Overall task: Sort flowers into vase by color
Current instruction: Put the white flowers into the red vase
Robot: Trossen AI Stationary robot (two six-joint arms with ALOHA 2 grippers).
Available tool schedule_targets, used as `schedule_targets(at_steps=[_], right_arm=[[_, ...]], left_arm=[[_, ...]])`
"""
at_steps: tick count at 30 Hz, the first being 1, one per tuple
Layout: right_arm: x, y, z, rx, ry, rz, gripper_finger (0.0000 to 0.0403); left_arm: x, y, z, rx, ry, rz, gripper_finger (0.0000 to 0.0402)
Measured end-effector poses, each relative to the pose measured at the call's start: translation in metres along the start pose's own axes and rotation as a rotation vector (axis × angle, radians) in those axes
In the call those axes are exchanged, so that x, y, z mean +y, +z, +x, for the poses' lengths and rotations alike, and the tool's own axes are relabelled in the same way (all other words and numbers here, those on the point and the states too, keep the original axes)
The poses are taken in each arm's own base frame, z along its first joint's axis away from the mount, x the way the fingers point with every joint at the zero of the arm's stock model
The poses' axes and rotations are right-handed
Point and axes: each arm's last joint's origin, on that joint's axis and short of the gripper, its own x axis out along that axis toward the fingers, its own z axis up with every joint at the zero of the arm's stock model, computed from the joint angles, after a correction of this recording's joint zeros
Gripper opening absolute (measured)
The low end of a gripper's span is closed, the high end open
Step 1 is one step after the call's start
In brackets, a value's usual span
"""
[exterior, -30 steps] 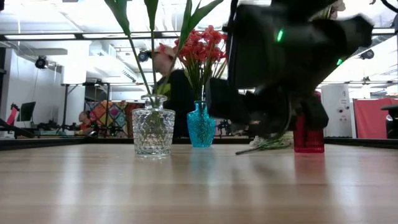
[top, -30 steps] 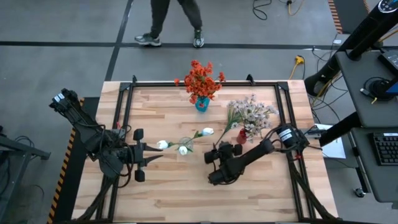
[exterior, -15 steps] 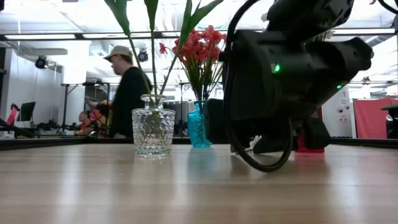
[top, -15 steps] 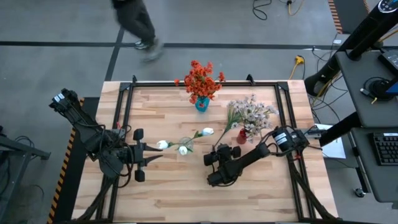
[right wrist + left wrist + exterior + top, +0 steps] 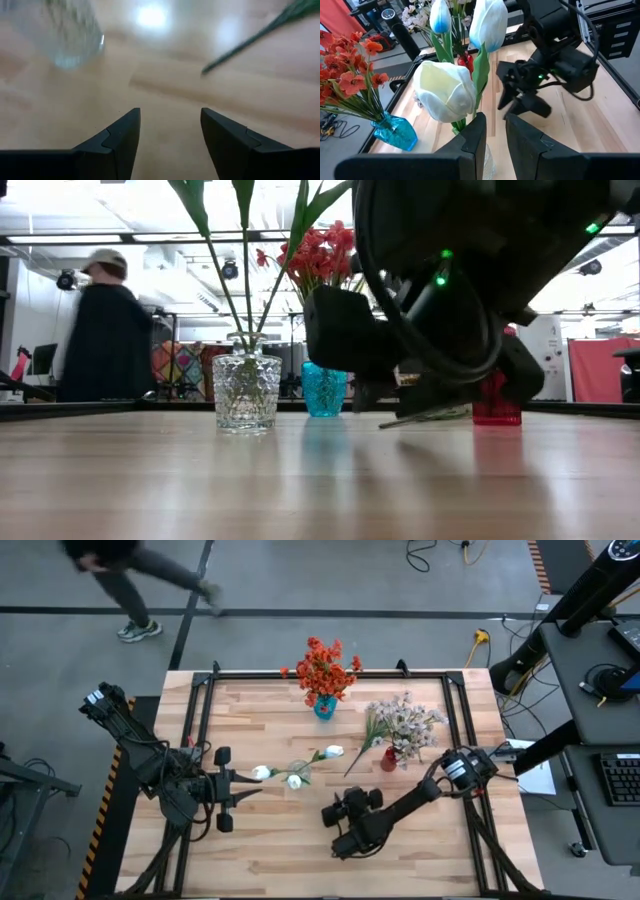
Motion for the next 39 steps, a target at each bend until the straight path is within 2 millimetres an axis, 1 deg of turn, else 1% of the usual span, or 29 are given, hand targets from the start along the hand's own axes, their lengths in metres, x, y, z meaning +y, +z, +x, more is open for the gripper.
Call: schedule_targets(at_steps=[2, 4, 8, 12, 14, 17, 20, 28, 30, 33, 36, 39], right_arm=[[-0.001, 0.005, 0.004, -0.044, -0.014, 0.038, 0.0201], [-0.003, 0.010, 0.010, -0.054, -0.043, 0.068, 0.0201], [-0.005, 0.018, 0.021, -0.034, -0.092, 0.082, 0.0201], [-0.006, 0.029, 0.026, -0.002, -0.130, 0.096, 0.0201], [-0.006, 0.036, 0.024, -0.002, -0.129, 0.098, 0.0201], [-0.006, 0.047, 0.016, -0.002, -0.122, 0.103, 0.0201], [-0.007, 0.056, 0.010, 0.007, -0.123, 0.109, 0.0201], [-0.007, 0.061, 0.015, 0.105, -0.157, 0.118, 0.0202], [-0.008, 0.064, 0.019, 0.134, -0.174, 0.130, 0.0211], [-0.009, 0.068, 0.026, 0.171, -0.201, 0.148, 0.0239], [-0.008, 0.072, 0.030, 0.141, -0.200, 0.152, 0.0272], [-0.010, 0.075, 0.034, 0.105, -0.205, 0.148, 0.0289]], left_arm=[[0.000, -0.001, 0.000, 0.004, 0.001, -0.008, 0.0058], [0.002, -0.004, -0.002, 0.027, 0.005, -0.028, 0.0058], [0.014, -0.013, -0.011, 0.081, 0.040, -0.104, 0.0058], [0.021, -0.015, -0.015, 0.064, 0.100, -0.162, 0.0058], [0.022, -0.018, -0.016, 0.075, 0.102, -0.153, 0.0058], [0.025, -0.026, -0.017, 0.103, 0.123, -0.142, 0.0058], [0.028, -0.028, -0.018, 0.080, 0.171, -0.145, 0.0058], [0.030, -0.026, -0.019, 0.058, 0.192, -0.158, 0.0058], [0.029, -0.027, -0.019, 0.059, 0.192, -0.156, 0.0058], [0.029, -0.027, -0.019, 0.061, 0.192, -0.151, 0.0058], [0.029, -0.028, -0.018, 0.065, 0.194, -0.142, 0.0058], [0.029, -0.029, -0.018, 0.068, 0.195, -0.135, 0.0058]])
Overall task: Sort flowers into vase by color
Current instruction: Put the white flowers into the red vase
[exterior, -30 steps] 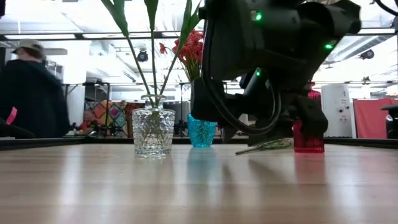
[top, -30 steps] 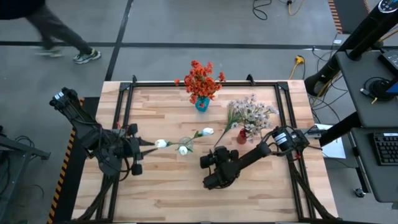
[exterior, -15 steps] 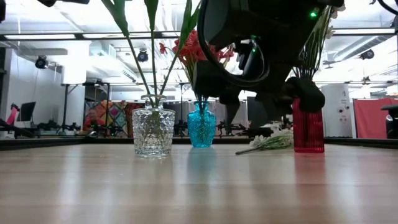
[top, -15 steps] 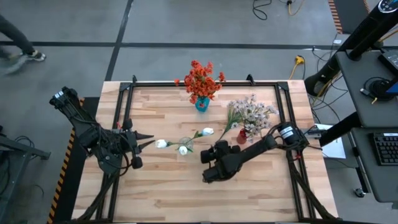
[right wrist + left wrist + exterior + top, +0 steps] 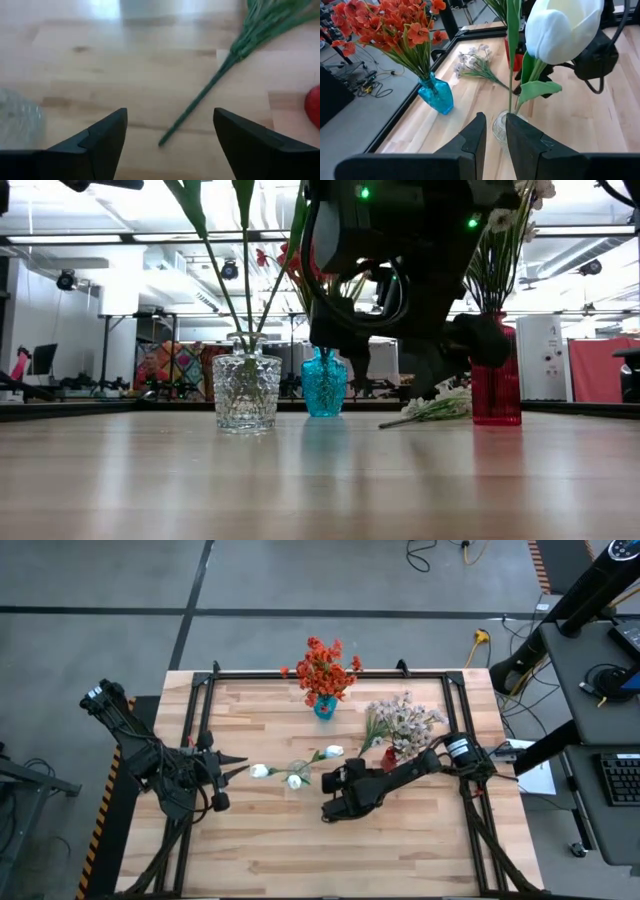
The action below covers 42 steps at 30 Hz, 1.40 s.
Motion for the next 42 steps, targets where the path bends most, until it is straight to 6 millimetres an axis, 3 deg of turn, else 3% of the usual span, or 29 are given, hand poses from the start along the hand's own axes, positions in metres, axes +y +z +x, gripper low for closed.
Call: schedule_targets(at_steps=[4, 15, 25, 37, 42], right_arm=[[-0.002, 0.002, 0.006, -0.053, 0.000, 0.014, 0.0283], [-0.013, -0.021, 0.035, -0.087, -0.043, 0.053, 0.0241], [-0.011, -0.021, 0.043, -0.066, -0.059, 0.059, 0.0228], [-0.012, -0.023, 0.043, -0.023, -0.079, 0.030, 0.0058], [-0.011, -0.026, 0.041, -0.001, -0.073, 0.012, 0.0014]], left_arm=[[0.000, 0.000, 0.000, 0.001, 0.001, 0.003, 0.0058], [0.000, -0.002, 0.001, 0.003, 0.010, 0.017, 0.0058], [0.001, -0.002, 0.001, 0.002, 0.012, 0.018, 0.0058], [0.001, -0.003, 0.001, 0.004, 0.014, 0.024, 0.0058], [0.001, -0.003, 0.001, 0.006, 0.016, 0.028, 0.0058]])
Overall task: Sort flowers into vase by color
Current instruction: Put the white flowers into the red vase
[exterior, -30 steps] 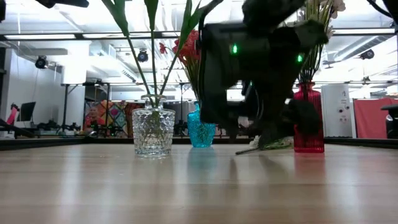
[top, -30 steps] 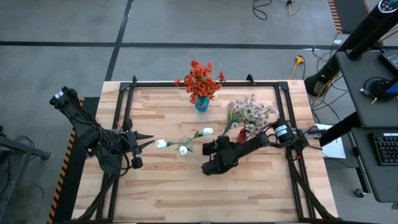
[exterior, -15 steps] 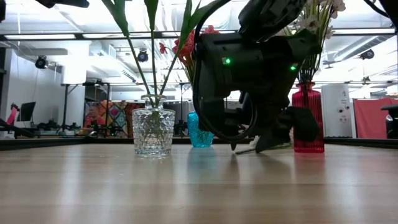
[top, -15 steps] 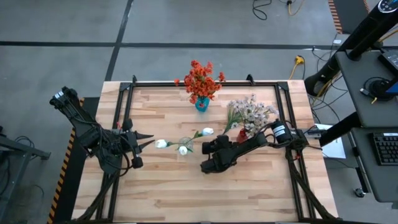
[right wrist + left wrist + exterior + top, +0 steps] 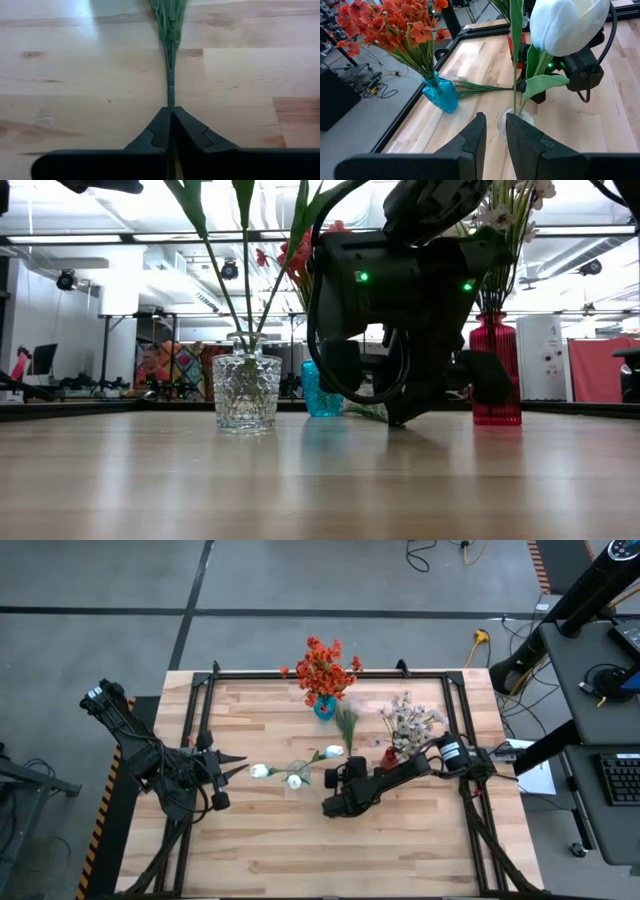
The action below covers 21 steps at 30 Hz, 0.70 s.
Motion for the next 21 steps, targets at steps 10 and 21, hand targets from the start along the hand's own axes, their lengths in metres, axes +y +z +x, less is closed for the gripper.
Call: schedule_targets(at_steps=[10, 21], right_arm=[[-0.003, -0.008, -0.015, 0.041, 0.024, -0.017, 0.0010], [-0.009, -0.025, -0.073, 0.327, 0.089, -0.115, 0.0011]], left_arm=[[0.000, 0.000, 0.000, 0.002, 0.001, 0.003, 0.0058], [0.000, 0.000, 0.000, 0.003, 0.000, 0.005, 0.0058]])
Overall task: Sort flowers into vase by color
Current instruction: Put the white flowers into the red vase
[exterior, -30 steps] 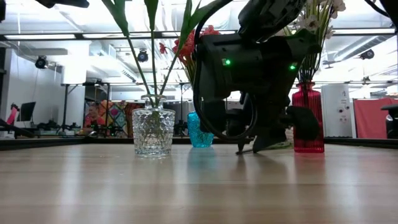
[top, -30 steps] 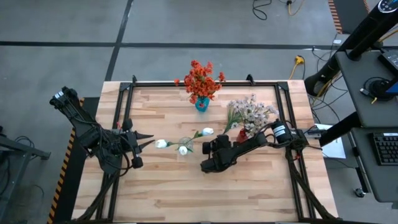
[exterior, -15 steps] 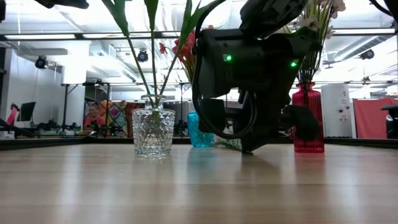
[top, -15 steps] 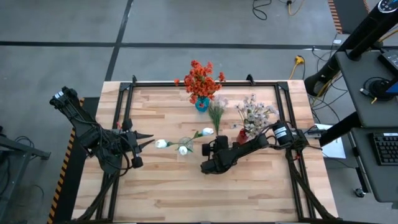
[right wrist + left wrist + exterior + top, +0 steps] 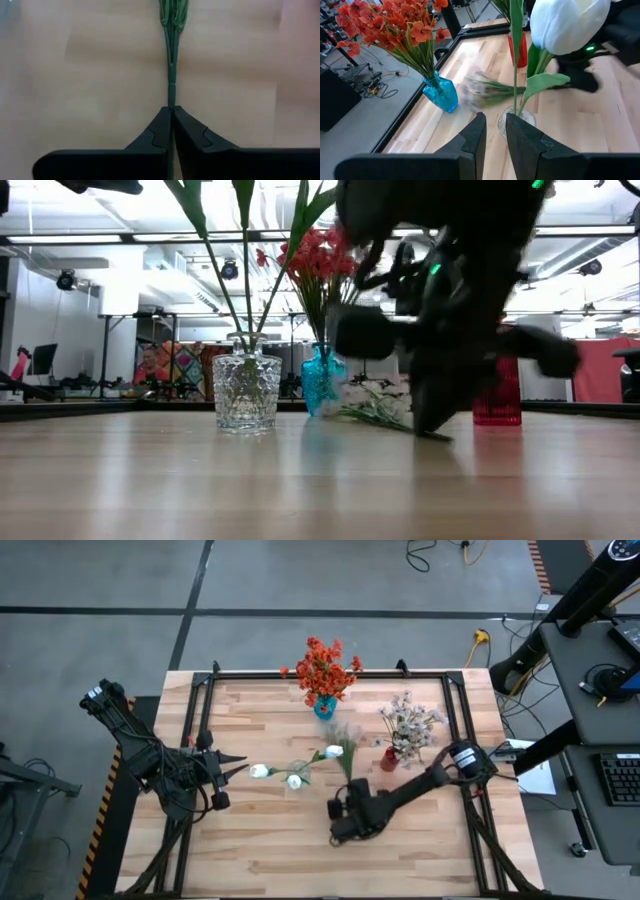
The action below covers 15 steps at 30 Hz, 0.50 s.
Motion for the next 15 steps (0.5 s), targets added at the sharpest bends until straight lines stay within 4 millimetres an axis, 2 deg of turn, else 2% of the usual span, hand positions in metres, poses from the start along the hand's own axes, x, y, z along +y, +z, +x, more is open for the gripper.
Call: schedule_targets(at_steps=[7, 11, 15], right_arm=[[-0.002, -0.020, -0.037, 0.086, 0.080, -0.048, 0.0013], [-0.003, -0.021, -0.040, 0.091, 0.070, -0.059, 0.0029], [-0.005, -0.021, -0.039, 0.124, 0.046, -0.062, 0.0070]], left_arm=[[0.000, 0.000, 0.000, 0.000, 0.000, -0.001, 0.0058], [0.000, 0.000, 0.000, 0.000, 0.000, -0.001, 0.0058], [0.000, 0.000, 0.000, 0.000, -0.001, -0.001, 0.0058]])
